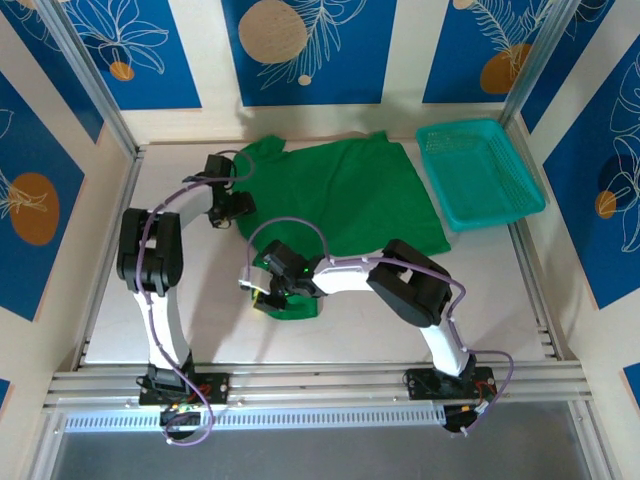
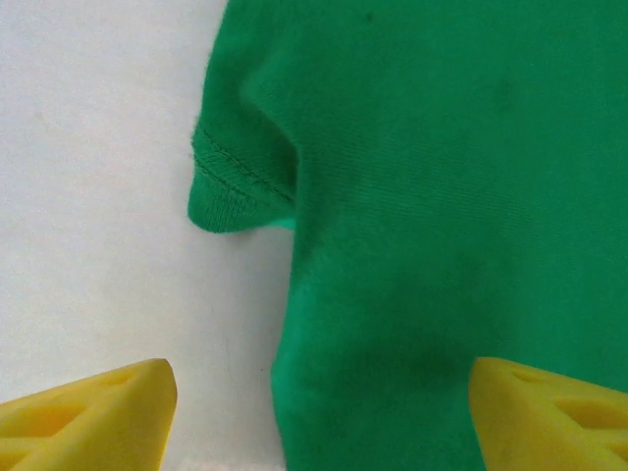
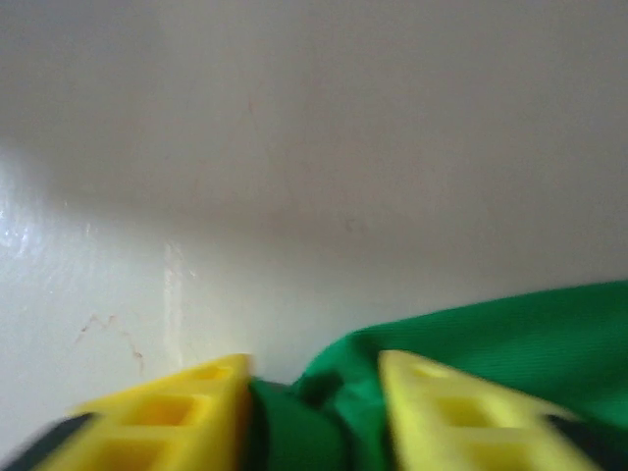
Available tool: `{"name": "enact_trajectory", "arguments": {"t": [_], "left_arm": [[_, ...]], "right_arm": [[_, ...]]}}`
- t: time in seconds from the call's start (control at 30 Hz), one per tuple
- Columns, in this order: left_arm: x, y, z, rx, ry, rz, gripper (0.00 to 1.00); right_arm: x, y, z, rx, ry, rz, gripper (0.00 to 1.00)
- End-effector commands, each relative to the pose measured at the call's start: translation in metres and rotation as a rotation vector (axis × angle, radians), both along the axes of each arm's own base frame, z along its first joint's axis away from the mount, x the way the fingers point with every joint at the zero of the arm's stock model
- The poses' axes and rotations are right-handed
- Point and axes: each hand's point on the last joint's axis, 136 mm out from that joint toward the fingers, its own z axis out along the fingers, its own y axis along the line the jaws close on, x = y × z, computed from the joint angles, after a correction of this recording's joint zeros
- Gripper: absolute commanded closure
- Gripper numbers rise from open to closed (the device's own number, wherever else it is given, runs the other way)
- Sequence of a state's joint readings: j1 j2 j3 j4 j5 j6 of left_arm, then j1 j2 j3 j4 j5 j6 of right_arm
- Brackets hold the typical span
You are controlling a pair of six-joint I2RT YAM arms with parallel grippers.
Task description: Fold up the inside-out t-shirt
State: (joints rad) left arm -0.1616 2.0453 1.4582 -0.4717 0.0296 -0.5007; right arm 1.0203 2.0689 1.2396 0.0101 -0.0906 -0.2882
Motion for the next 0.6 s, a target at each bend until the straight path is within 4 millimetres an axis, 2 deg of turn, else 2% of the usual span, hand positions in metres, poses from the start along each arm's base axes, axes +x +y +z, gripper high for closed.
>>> {"name": "enact_trajectory", "arguments": {"t": [0.0,0.17,0.27,0.3,0.33,0.4,0.5,0.57], "left_arm": [[0.02,-0.009,0.011,0.001,-0.068,-0.003,0.23],[0.024,0.001,0.016,0.074,-0.067,-0.005,0.23],[0.02,0.014,0.032,0.143,-0.072,0.002,0.22],[0.02,0.016,0.037,0.159,-0.084,0.001,0.22],[0.02,0.018,0.042,0.172,-0.097,-0.004,0.22],[0.02,0.021,0.047,0.188,-0.105,-0.004,0.21],[0.019,0.021,0.046,0.189,-0.097,-0.015,0.21],[0.021,0.014,0.038,0.158,-0.091,-0.036,0.22]], "right_arm": [[-0.015,-0.009,0.007,-0.028,0.048,0.035,1.0],[-0.027,-0.006,0.089,0.207,0.124,0.092,1.0],[-0.027,-0.022,0.128,0.344,0.208,0.069,1.0],[-0.026,-0.029,0.135,0.381,0.239,0.051,1.0],[-0.024,-0.038,0.138,0.416,0.281,0.023,1.0],[-0.019,-0.057,0.131,0.449,0.336,-0.053,1.0],[-0.02,-0.088,0.101,0.428,0.386,-0.191,1.0],[-0.013,-0.111,0.079,0.381,0.372,-0.315,1.0]]}}
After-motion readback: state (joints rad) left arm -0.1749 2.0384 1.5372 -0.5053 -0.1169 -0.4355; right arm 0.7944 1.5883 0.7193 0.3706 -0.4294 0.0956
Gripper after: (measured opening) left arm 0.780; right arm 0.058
